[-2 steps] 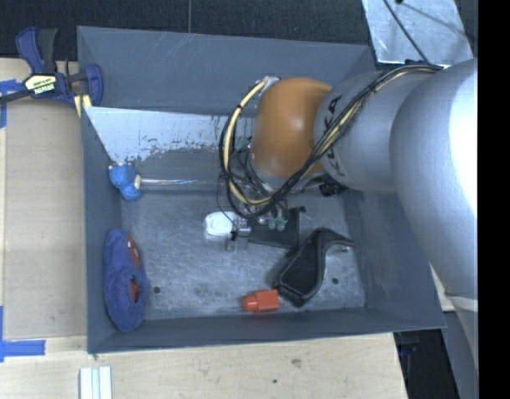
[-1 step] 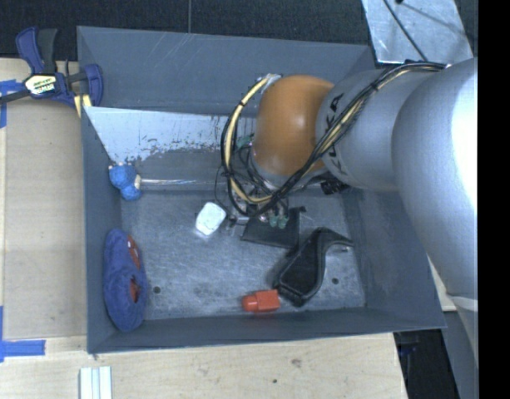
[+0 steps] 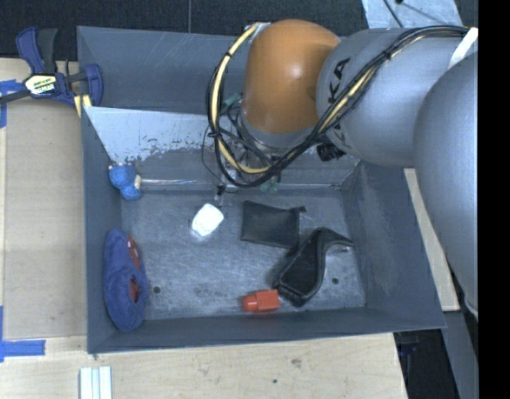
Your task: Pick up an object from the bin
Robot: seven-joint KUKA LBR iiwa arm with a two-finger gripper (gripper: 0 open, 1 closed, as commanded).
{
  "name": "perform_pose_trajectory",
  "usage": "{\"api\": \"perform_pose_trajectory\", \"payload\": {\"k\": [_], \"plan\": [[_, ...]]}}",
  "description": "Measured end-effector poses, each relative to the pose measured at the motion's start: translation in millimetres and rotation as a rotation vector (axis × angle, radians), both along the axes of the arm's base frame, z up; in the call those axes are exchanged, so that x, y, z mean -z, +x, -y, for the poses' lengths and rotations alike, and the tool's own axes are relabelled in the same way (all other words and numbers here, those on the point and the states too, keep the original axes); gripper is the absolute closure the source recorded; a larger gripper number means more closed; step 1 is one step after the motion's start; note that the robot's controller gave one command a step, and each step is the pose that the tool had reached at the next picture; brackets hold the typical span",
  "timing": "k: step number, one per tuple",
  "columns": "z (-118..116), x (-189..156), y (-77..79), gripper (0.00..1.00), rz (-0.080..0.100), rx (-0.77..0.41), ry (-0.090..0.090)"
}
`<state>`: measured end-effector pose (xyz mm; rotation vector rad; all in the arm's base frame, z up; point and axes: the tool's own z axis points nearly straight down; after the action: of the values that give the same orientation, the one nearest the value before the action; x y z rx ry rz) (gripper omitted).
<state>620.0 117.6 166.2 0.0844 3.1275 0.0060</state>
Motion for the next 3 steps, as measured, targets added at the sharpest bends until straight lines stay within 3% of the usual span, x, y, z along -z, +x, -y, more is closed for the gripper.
{"api": "perform_pose_trajectory", "payload": {"k": [1,2,3], "plan": [[2.7,5.6,-2.1,0.0,-0.009,0.004,-0.003],[-0.1,91.5,-11.3,0.0,-0.016,-0.197,-0.005],[0.1,88.7,-9.5,1.0,-0.011,-0.195,-0.005]]}}
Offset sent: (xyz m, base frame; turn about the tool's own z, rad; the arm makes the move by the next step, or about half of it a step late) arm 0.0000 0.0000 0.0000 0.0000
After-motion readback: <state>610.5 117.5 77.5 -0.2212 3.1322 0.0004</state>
